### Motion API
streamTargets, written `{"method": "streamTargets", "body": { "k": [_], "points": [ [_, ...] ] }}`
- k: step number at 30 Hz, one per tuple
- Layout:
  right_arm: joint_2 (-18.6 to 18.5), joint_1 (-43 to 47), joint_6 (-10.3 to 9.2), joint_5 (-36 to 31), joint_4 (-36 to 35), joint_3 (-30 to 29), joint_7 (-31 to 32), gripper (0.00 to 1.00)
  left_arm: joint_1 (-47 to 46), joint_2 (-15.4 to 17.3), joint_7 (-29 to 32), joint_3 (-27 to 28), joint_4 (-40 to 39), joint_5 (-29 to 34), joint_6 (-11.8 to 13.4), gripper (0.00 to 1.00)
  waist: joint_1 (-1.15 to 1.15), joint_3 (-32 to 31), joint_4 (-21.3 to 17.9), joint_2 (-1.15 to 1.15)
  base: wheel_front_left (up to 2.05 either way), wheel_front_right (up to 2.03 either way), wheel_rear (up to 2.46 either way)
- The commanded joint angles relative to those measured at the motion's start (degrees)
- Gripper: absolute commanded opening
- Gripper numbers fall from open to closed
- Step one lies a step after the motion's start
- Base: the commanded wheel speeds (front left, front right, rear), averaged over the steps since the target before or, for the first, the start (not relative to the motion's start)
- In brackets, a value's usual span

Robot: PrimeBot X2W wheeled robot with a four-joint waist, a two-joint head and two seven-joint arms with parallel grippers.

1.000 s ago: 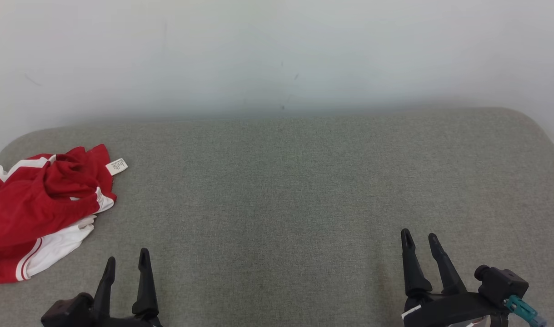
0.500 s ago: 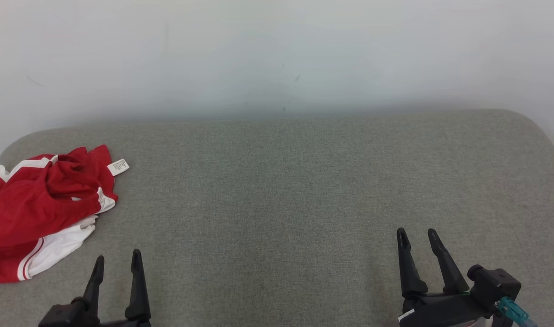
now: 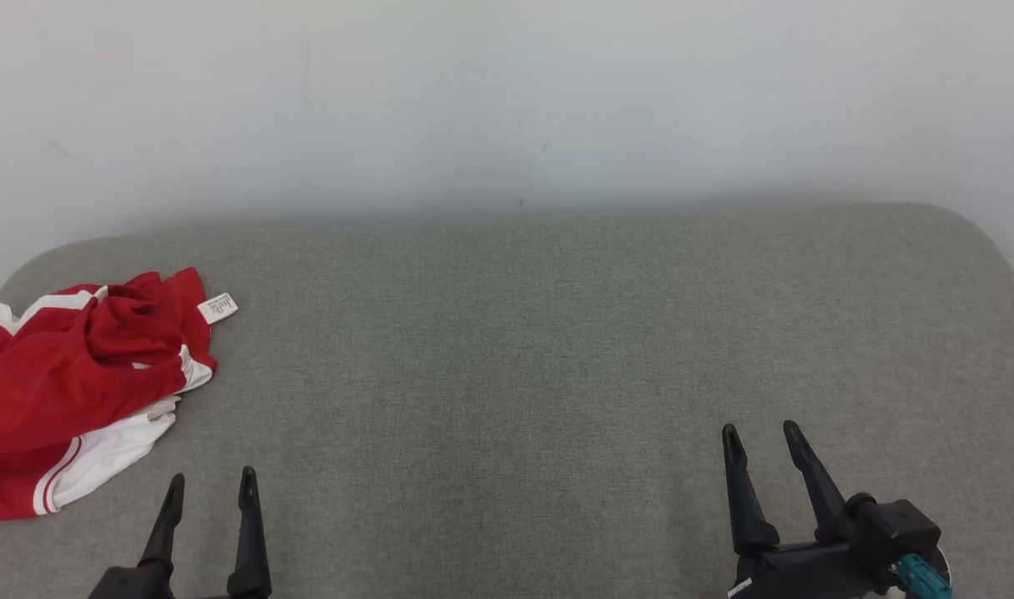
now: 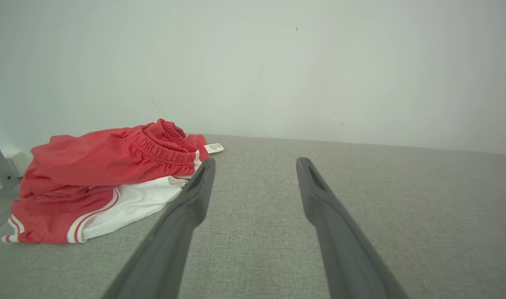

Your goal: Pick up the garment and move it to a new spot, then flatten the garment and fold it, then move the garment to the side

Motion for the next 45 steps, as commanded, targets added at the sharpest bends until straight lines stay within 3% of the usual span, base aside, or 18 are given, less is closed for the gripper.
{"method": "streamTargets", "body": {
  "k": [1, 20, 45],
  "points": [
    [0.01, 0.45, -0.10, -1.70, -0.30, -0.02, -0.63, 1.00, 0.37, 0.20, -0.62, 0.10, 0.13, 1.90, -0.01, 1.00, 0.00, -0.04, -0.01, 0.00, 0.00, 0.00, 0.00],
    [0.02, 0.43, -0.12, -8.25, 1.39, -1.03, -2.63, 1.00, 0.55, -0.15, -2.67, 1.52, 2.16, 8.67, -0.48, 1.00, 0.00, -0.33, -0.04, 0.00, 0.00, 0.00, 0.00],
    [0.02, -0.28, -0.12, -5.72, 3.44, -2.25, -2.48, 1.00, 0.17, 0.22, -2.53, 2.02, 6.14, 8.53, 0.60, 1.00, 0.00, -1.16, -0.26, 0.00, 0.00, 0.00, 0.00]
  ]
}}
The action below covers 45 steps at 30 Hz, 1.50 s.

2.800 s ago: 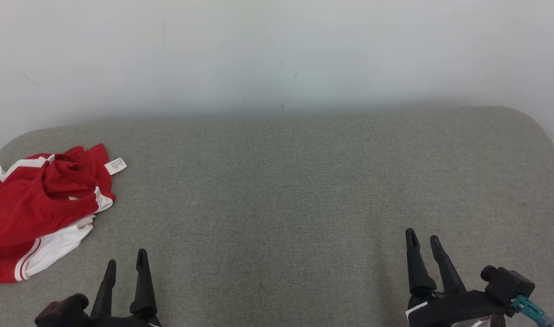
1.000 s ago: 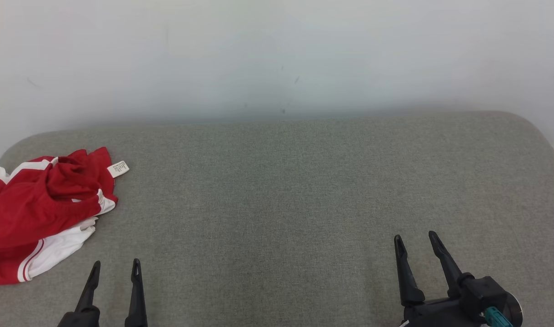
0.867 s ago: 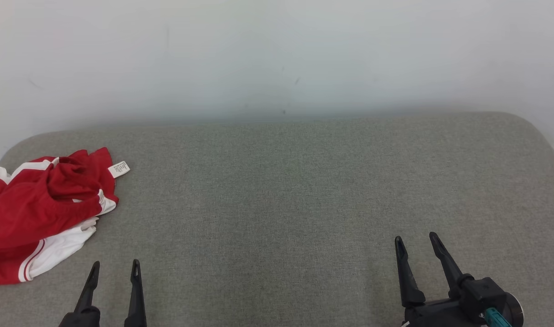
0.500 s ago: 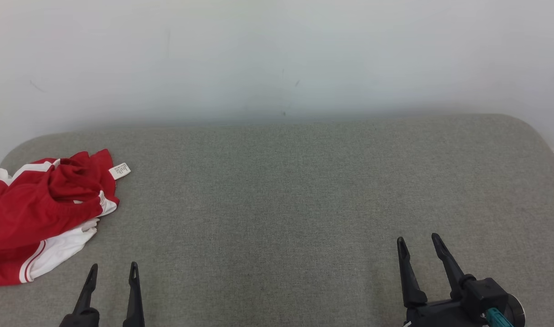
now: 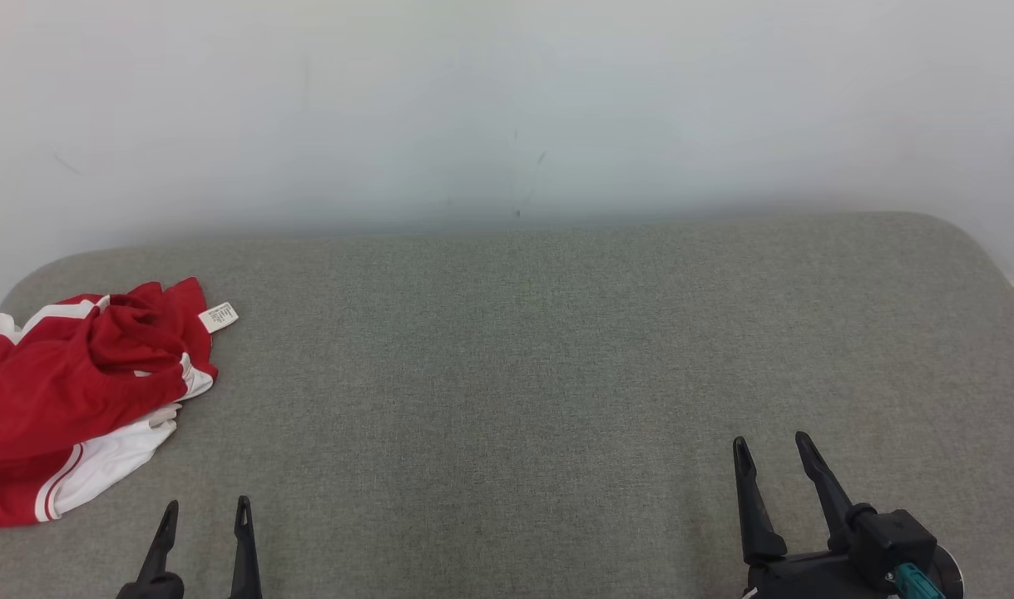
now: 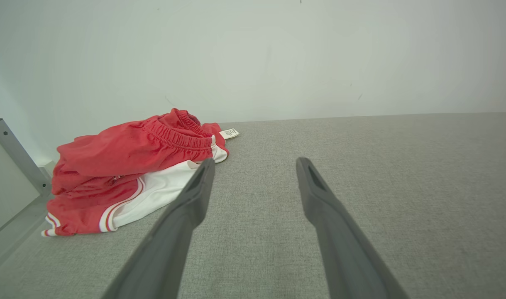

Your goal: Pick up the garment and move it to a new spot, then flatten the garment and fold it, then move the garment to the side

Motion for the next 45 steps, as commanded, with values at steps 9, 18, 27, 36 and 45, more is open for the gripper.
{"method": "streamTargets", "body": {
  "k": [9, 18, 27, 36, 45],
  "points": [
    [0.03, -0.62, -0.12, 0.31, 1.75, -0.48, -0.04, 1.00, 0.05, 0.67, 1.76, -0.42, -1.64, 0.19, 1.23, 1.00, 0.00, -0.06, 0.11, 0.00, 0.00, 0.00, 0.00],
    [0.03, -1.02, -0.12, 1.14, 3.18, -0.59, -0.04, 1.00, 1.01, 0.82, 2.87, -0.69, -3.03, -0.49, 1.68, 1.00, 0.00, -0.15, 0.03, 0.00, 0.00, 0.00, 0.00],
    [0.03, -1.19, -0.12, 1.75, 3.75, -0.34, -0.04, 1.00, 1.47, 1.01, 4.88, -1.00, -4.82, -1.15, 2.21, 1.00, 0.00, -0.17, 0.09, 0.00, 0.00, 0.00, 0.00],
    [0.03, -1.47, -0.12, 2.04, 4.24, -0.23, -0.04, 1.00, 2.00, 1.11, 5.64, -1.18, -6.16, -1.79, 2.71, 1.00, 0.00, -0.25, 0.12, 0.00, 0.00, 0.00, 0.00],
    [0.03, -1.62, -0.12, 2.30, 4.62, -0.12, -0.04, 1.00, 2.14, 1.20, 5.78, -1.52, -6.54, -2.16, 3.16, 1.00, 0.00, -0.26, 0.22, 0.00, 0.00, 0.00, 0.00]
  ]
}}
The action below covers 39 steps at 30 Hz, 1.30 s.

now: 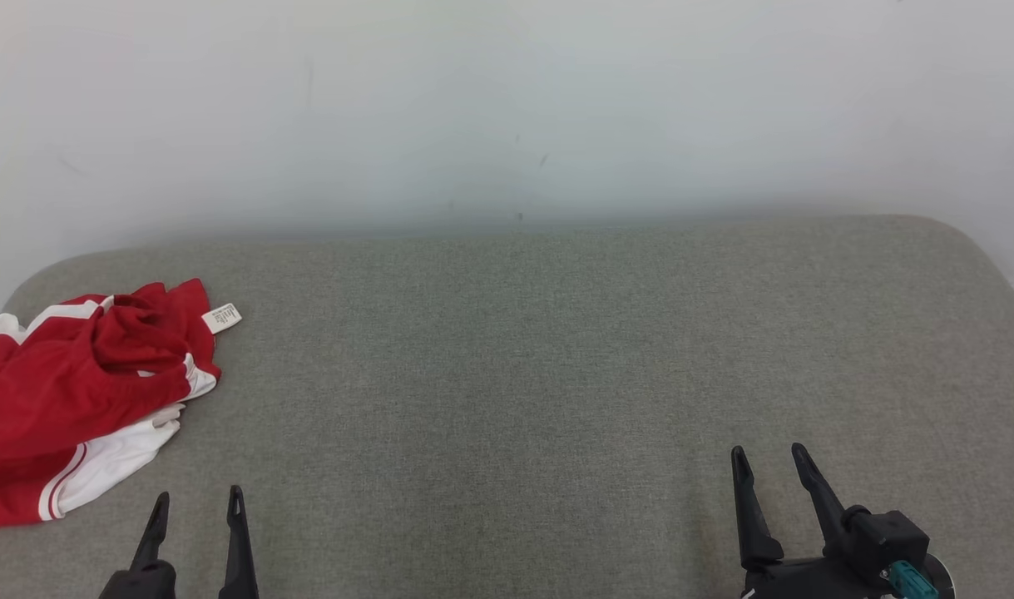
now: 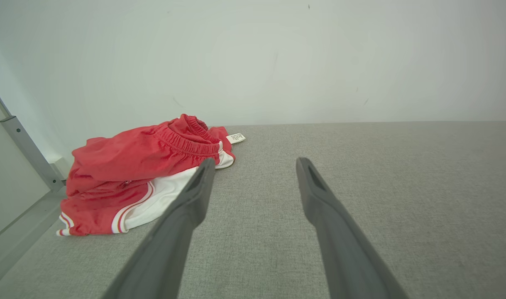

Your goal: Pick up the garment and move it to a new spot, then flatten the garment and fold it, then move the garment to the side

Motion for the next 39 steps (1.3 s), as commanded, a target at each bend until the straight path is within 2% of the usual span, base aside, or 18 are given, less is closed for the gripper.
{"method": "streamTargets", "body": {
  "k": [1, 14, 26, 39],
  "points": [
    [0.03, -0.27, -0.12, 0.35, 0.11, 0.06, -0.04, 1.00, 0.65, 0.25, 0.13, -0.11, -0.18, -0.18, 0.24, 1.00, 0.00, 0.01, 0.13, 0.00, 0.00, 0.00, 0.00],
    [0.04, 0.46, -0.12, 0.84, 0.51, -0.06, -0.04, 1.00, 0.08, 0.56, -0.20, -0.51, 0.74, -0.67, 0.96, 1.00, 0.00, 0.12, 4.57, 0.00, 0.00, 0.00, 0.00],
    [0.02, 1.03, -0.12, 1.40, 0.60, -0.13, -0.04, 1.00, 0.46, 1.39, -0.91, -0.26, 1.65, -1.08, 1.99, 1.00, 0.00, 0.65, 12.81, 0.00, 0.00, 0.00, 0.00],
    [0.04, 0.84, -0.12, 1.68, 0.53, 0.16, -0.04, 1.00, -0.56, 2.03, -1.92, 0.04, 2.74, -1.47, 3.16, 1.00, 0.00, 1.13, 20.03, 0.00, 0.00, 0.00, 0.00]
  ]
}}
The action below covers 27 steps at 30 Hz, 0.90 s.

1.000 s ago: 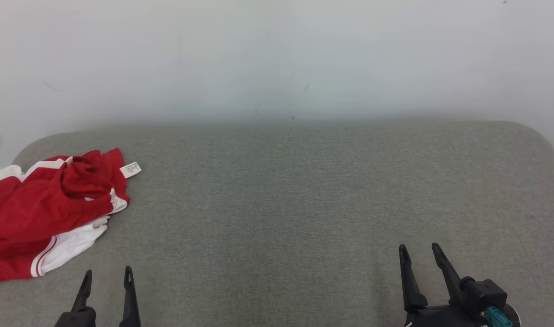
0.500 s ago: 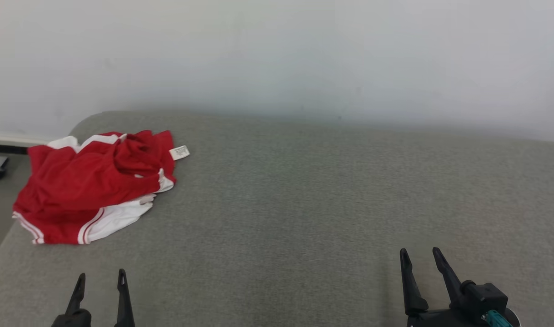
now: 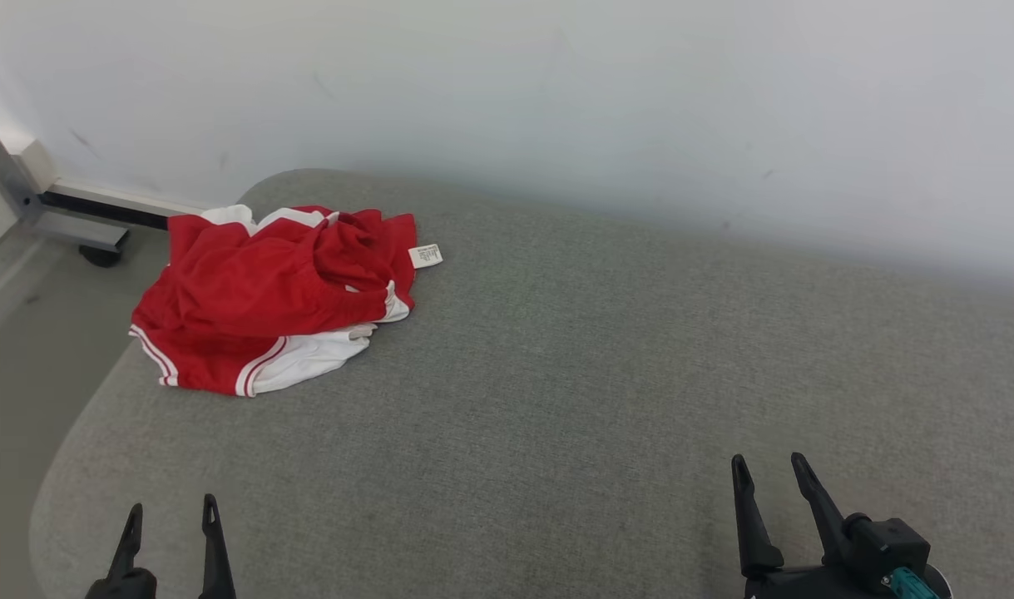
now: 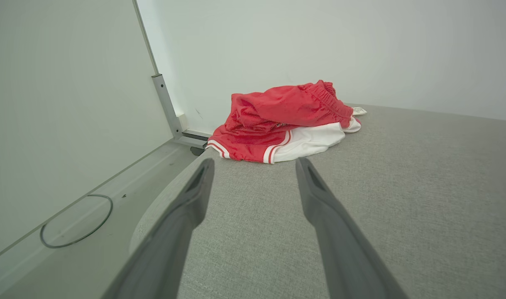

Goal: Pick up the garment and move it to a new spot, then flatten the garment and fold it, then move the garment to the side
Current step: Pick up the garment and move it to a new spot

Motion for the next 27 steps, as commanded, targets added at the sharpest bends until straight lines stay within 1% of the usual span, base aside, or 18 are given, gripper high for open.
{"method": "streamTargets", "body": {
  "k": [1, 12, 27],
  "points": [
    [0.05, 0.11, -0.12, 0.36, -0.02, 0.01, -0.04, 1.00, -0.36, 0.15, -0.38, 0.12, 0.17, -0.02, 0.29, 1.00, 0.00, 0.21, 2.09, 0.00, 0.00, 0.00, 0.00],
    [0.05, 0.16, -0.12, 0.65, 0.24, 0.31, -0.04, 1.00, -0.44, 0.67, -1.03, 0.27, 0.88, -0.52, 1.32, 1.00, 0.00, -0.12, 6.06, 0.00, 0.00, 0.00, 0.00],
    [0.05, -0.20, -0.12, 0.87, 0.23, 0.79, -0.04, 1.00, -0.88, 0.71, -1.43, 0.45, 1.04, -2.03, 1.92, 1.00, 0.00, 0.56, 8.22, 0.00, 0.00, 0.00, 0.00]
  ]
}}
